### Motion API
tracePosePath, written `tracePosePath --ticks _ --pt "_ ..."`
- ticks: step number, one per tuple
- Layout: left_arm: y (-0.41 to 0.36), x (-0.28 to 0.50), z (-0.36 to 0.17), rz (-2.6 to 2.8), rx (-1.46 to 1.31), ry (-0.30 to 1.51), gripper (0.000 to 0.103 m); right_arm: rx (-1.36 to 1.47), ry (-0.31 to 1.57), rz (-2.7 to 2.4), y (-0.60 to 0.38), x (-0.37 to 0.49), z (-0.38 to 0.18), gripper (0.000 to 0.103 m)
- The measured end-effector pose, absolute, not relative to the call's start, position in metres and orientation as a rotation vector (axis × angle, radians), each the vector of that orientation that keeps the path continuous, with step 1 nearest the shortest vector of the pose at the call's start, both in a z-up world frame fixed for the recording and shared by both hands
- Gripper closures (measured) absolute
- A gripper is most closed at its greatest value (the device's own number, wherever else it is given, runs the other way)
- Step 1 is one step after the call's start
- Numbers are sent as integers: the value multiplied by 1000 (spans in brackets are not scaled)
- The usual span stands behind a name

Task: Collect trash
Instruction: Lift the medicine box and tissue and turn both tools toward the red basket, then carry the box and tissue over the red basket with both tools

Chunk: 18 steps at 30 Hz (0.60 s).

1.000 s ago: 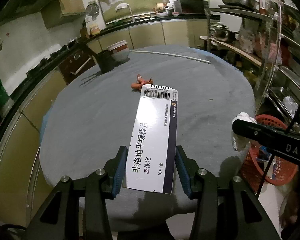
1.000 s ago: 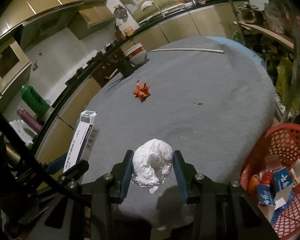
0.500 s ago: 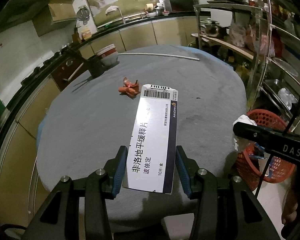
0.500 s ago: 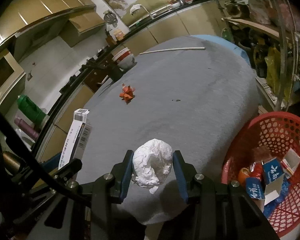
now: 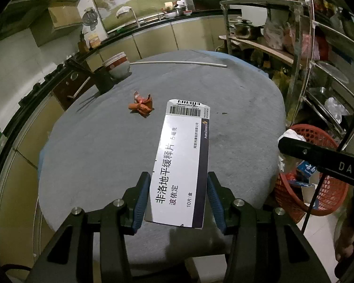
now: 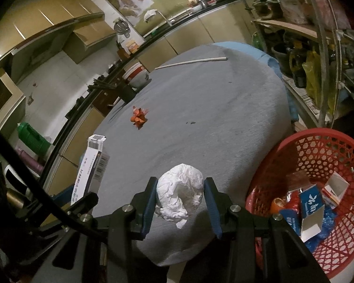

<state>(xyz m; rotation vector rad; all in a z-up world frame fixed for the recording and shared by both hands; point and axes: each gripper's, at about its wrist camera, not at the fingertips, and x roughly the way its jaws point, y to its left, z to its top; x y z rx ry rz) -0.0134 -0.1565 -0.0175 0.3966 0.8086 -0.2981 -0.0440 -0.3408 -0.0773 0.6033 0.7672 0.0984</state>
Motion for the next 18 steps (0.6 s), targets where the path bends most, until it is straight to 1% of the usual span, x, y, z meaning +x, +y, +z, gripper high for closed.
tracePosePath --ticks 18 --pt "-168 -14 -19 -318 410 810 53 610 746 74 -351 -54 -75 61"
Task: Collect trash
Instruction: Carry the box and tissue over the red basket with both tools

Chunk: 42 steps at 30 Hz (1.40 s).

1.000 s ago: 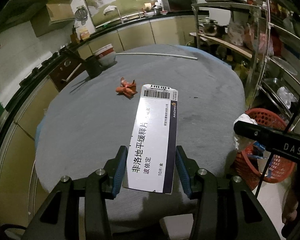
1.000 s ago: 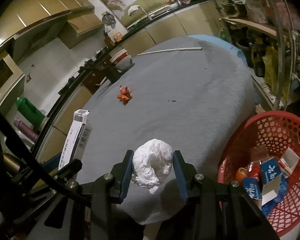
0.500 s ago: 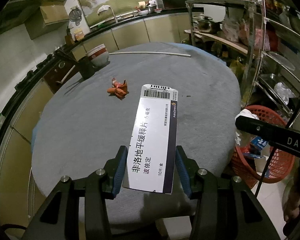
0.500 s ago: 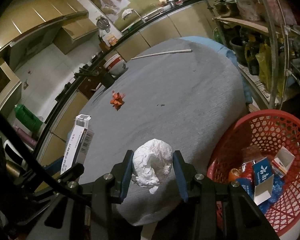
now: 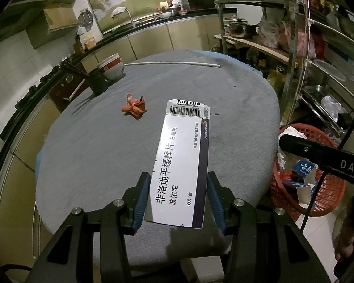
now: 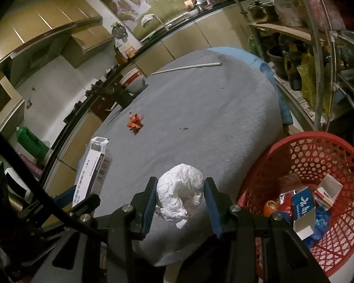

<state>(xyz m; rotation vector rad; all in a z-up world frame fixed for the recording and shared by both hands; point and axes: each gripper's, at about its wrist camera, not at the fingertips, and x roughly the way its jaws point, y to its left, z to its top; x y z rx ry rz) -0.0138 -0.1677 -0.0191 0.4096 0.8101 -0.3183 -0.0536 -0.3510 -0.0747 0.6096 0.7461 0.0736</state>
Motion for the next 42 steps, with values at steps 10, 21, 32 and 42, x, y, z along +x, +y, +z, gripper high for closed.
tracePosePath --ticks 10,21,32,42 --pt "-175 -16 -18 -323 421 806 53 628 735 63 -359 -58 -75 61" --pt "-188 -21 -18 -345 445 800 53 649 726 38 -372 -66 -78 61" --pt "-207 -30 -18 -397 469 796 53 678 710 -13 -397 -81 -81 61" --pt "-246 -49 -21 -573 474 807 53 736 702 -142 -447 -114 -96 61"
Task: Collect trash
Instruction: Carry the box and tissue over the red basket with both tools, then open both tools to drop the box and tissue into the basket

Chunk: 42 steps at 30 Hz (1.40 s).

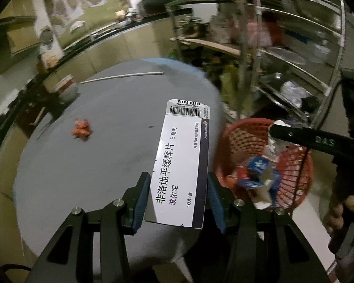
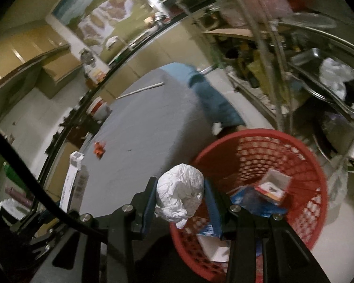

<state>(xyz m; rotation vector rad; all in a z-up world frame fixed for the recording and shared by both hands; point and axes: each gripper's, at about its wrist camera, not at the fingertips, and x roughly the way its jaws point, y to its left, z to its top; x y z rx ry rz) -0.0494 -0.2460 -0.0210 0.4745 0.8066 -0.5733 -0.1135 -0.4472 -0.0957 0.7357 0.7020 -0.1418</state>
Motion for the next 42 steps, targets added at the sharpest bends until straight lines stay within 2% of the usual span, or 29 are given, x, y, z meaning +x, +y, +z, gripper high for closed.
tracePosePath --ticks 15,35,39,41,42 --pt "-297 -77 -54 -789 534 907 53 805 677 -284 -500 -149 -108 61" --pt "-320 -67 -92 -867 504 1108 53 866 763 -382 -522 -161 -144 59" --pt "-321 -64 -93 -867 495 1122 53 860 779 -391 -521 -161 -144 55" --pt "-321 -63 -93 -870 486 1124 53 865 785 -391 -521 -160 -143 45" --pt "-321 -62 -92 -872 484 1121 53 868 787 -393 -521 -161 -143 43"
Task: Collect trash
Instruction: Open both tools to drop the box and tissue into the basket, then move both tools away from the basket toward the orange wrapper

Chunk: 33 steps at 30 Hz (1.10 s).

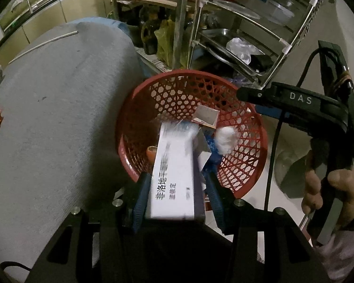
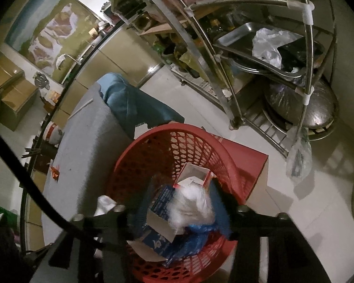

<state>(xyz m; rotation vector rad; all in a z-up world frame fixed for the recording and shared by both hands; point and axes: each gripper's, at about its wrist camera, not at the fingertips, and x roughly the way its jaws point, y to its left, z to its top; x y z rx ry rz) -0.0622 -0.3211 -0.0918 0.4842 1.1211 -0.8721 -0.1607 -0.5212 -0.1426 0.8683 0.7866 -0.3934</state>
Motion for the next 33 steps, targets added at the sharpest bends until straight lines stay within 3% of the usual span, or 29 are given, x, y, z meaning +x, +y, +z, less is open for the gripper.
tracePosePath --ticks 14,33 --pt "-286 -37 -74 -783 411 1069 53 778 680 -392 -511 -163 -116 43" --pt "-239 -23 -43 -535 464 865 52 714 719 -342 -478 -139 -107 43"
